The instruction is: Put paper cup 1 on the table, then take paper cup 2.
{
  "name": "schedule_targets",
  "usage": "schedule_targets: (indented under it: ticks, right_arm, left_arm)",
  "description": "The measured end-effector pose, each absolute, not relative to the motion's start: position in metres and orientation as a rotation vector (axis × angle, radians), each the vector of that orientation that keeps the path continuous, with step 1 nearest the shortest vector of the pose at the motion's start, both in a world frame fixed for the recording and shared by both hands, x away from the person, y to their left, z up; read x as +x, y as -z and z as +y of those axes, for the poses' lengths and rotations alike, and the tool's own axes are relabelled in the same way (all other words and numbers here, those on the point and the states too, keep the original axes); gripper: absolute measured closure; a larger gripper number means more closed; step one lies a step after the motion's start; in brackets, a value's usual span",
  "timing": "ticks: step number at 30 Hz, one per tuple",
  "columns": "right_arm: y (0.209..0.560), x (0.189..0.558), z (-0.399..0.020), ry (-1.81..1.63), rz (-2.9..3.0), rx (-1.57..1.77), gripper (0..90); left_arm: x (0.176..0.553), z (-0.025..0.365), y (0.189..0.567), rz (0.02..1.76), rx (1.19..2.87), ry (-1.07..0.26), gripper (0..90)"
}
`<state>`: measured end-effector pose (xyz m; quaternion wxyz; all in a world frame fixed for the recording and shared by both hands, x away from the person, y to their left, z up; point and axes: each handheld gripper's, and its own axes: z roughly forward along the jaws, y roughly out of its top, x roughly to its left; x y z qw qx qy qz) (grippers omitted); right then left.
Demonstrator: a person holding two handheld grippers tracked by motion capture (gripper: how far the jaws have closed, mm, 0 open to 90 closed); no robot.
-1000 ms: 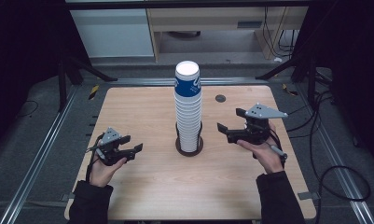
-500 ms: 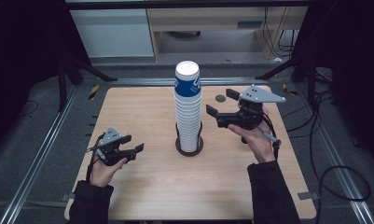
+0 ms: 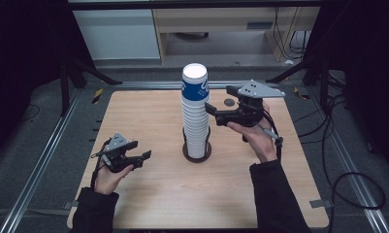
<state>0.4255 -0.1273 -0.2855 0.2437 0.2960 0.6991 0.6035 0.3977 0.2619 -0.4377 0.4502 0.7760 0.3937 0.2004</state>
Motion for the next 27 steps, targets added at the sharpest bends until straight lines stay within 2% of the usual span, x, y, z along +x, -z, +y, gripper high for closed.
schedule_targets:
  ticks: [15,27]
  right_arm:
    - [0.274,0.434,-0.103,-1.699,1.906,0.783,5.4]
    - [0.279,0.445,-0.085,-1.695,1.910,0.777,5.6]
  left_arm:
    - [0.398,0.258,0.437,0.950,1.927,-0.492,27.4]
    - [0.399,0.256,0.438,0.944,1.932,-0.499,27.2]
